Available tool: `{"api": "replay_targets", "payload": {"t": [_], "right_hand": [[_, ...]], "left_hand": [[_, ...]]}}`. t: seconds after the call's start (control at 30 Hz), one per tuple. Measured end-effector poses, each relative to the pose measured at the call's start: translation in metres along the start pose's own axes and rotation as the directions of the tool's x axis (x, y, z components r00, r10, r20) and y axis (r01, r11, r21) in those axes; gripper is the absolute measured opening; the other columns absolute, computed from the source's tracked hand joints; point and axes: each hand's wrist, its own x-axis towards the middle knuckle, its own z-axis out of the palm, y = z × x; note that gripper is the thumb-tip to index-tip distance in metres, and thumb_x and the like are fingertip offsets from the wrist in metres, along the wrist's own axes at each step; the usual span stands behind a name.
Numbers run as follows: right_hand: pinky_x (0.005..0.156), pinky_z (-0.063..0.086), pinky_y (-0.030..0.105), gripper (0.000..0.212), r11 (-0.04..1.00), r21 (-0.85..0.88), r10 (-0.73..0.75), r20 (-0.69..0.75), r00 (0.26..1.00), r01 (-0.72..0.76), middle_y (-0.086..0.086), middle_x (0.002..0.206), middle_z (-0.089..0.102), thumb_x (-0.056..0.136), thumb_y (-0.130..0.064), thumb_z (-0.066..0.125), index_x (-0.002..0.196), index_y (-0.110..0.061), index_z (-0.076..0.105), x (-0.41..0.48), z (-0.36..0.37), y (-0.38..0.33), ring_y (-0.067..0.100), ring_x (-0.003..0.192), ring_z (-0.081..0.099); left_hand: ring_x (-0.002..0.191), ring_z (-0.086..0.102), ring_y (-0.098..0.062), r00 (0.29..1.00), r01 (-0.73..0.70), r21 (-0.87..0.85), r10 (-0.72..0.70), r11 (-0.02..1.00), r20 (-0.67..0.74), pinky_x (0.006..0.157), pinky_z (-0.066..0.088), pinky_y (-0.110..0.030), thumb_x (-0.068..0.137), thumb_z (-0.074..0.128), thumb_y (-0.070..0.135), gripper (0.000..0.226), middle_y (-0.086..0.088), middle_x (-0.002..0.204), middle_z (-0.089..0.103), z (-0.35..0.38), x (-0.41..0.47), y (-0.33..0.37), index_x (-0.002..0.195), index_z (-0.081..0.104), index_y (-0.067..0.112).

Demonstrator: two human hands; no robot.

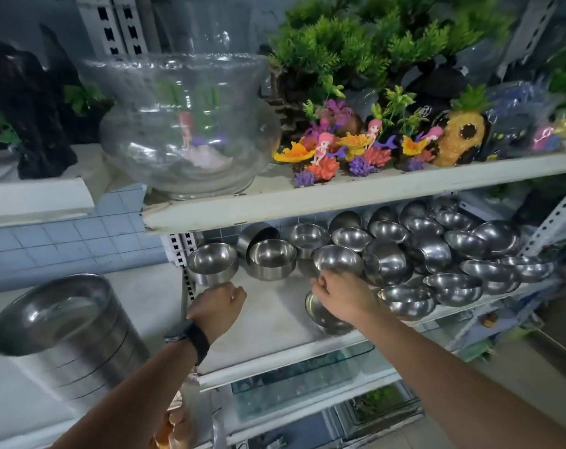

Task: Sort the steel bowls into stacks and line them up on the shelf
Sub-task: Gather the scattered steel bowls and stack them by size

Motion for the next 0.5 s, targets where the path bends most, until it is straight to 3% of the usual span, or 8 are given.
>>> {"api": "replay_targets", "payload": {"t": [0.07, 0.27, 0.37, 0.5], "right_hand": [[0.063, 0.058, 0.037, 0.041, 1.000, 0.003, 0.007, -0.005, 1.000, -0.007, 0.000, 0.073, 0.064, 0.102, -0.049, 0.035, 0.095, -0.017, 0.059, 0.005, 0.008, -0.006, 0.017, 0.066, 0.065], [0.063, 0.057, 0.037, 0.042, 1.000, 0.005, -0.002, -0.015, 1.000, 0.002, -0.001, 0.071, 0.061, 0.103, -0.051, 0.032, 0.086, -0.019, 0.053, 0.022, 0.023, -0.019, 0.018, 0.065, 0.063], [0.059, 0.054, 0.032, 0.049, 0.999, -0.036, -0.014, -0.035, 0.999, 0.013, 0.003, 0.074, 0.065, 0.103, -0.052, 0.030, 0.091, -0.015, 0.060, 0.037, 0.027, -0.025, 0.019, 0.066, 0.063], [0.051, 0.043, 0.027, 0.054, 1.000, -0.024, -0.019, -0.041, 0.999, 0.018, 0.002, 0.070, 0.063, 0.102, -0.053, 0.031, 0.082, -0.014, 0.063, 0.055, 0.029, -0.032, 0.020, 0.066, 0.064]], "left_hand": [[0.079, 0.064, -0.025, 1.000, 0.000, 0.003, 0.000, 1.000, -0.009, 0.078, 0.053, -0.038, 0.100, 0.039, 0.041, 0.041, -0.002, 0.075, 0.062, 0.002, 0.003, -0.006, 0.066, 0.048, 0.019], [0.096, 0.065, -0.027, 0.996, 0.073, 0.081, -0.077, 0.994, 0.040, 0.084, 0.050, -0.036, 0.104, 0.033, 0.045, 0.042, -0.007, 0.099, 0.069, 0.009, 0.012, -0.018, 0.084, 0.057, 0.015], [0.102, 0.064, -0.029, 0.991, 0.118, 0.104, -0.124, 0.988, 0.054, 0.089, 0.050, -0.037, 0.106, 0.031, 0.041, 0.044, -0.009, 0.104, 0.069, 0.010, 0.017, -0.015, 0.097, 0.063, 0.011], [0.100, 0.066, -0.033, 0.975, 0.223, 0.015, -0.223, 0.975, 0.015, 0.088, 0.053, -0.039, 0.103, 0.033, 0.046, 0.051, -0.012, 0.104, 0.070, 0.008, 0.032, -0.025, 0.105, 0.068, 0.009]]}}
